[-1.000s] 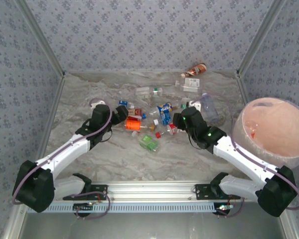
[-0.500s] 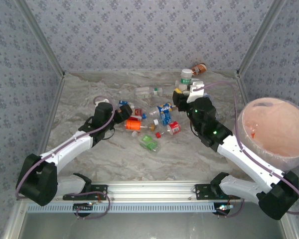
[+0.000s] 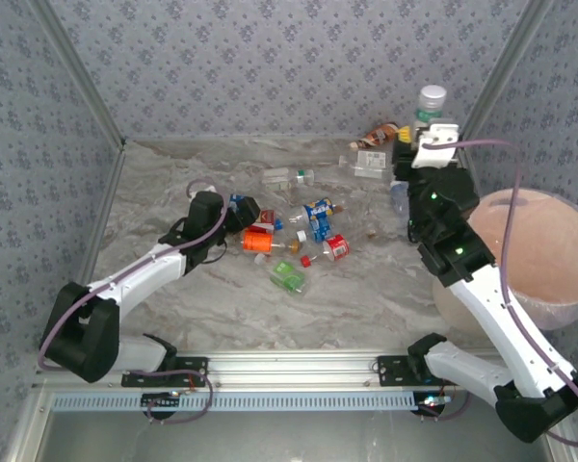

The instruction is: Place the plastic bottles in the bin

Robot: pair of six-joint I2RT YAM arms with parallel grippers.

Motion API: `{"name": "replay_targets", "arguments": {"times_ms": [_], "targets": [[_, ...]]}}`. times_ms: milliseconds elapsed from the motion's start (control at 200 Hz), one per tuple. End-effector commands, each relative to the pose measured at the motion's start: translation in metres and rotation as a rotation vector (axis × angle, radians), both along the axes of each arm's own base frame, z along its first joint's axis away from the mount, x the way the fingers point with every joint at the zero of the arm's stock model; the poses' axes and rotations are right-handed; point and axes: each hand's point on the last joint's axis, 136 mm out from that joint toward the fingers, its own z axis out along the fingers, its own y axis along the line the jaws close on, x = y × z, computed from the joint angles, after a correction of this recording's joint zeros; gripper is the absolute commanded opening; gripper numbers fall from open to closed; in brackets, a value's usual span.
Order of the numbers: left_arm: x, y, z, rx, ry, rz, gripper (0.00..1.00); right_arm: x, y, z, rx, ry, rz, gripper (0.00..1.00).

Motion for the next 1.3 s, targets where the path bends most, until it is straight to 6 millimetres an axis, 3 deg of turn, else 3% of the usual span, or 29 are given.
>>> {"name": "replay_targets", "arguments": {"times_ms": [0,240,430,450,580,764,994,1144,1299], "targets": [[0.007,-0.011,0.021,-0.036,-0.041,-0.016,0.98,-0.019,-0.055,0.007,-0.026,0.058,-0.213,0.38],[0.012,-0.014,0.027,-0.037,-0.034,-0.016,0.98,-0.057,-0.129,-0.016,-0.025,0.189,-0.489,0.38],[0.014,-0.016,0.038,-0.034,-0.029,-0.025,0.98,-0.102,-0.182,-0.039,-0.011,0.233,-0.723,0.38],[0.014,-0.016,0.04,-0.033,-0.029,-0.024,0.98,-0.103,-0.186,-0.053,-0.012,0.262,-0.742,0.38],[0.014,-0.017,0.046,-0.045,-0.017,-0.02,0.98,-0.126,-0.211,-0.08,0.056,0.279,-0.855,0.36],[0.009,-0.016,0.044,-0.069,0.005,-0.009,0.98,-0.141,-0.237,-0.115,0.095,0.318,-0.962,0.36],[0.005,-0.013,0.044,-0.073,0.009,0.004,0.98,-0.146,-0.261,-0.146,0.135,0.361,-1.034,0.38],[0.004,-0.013,0.045,-0.069,0.012,0.008,0.98,-0.161,-0.277,-0.167,0.194,0.394,-1.147,0.41],[0.006,-0.01,0.046,-0.048,0.009,0.021,0.98,-0.159,-0.28,-0.18,0.225,0.416,-1.15,0.46]]}}
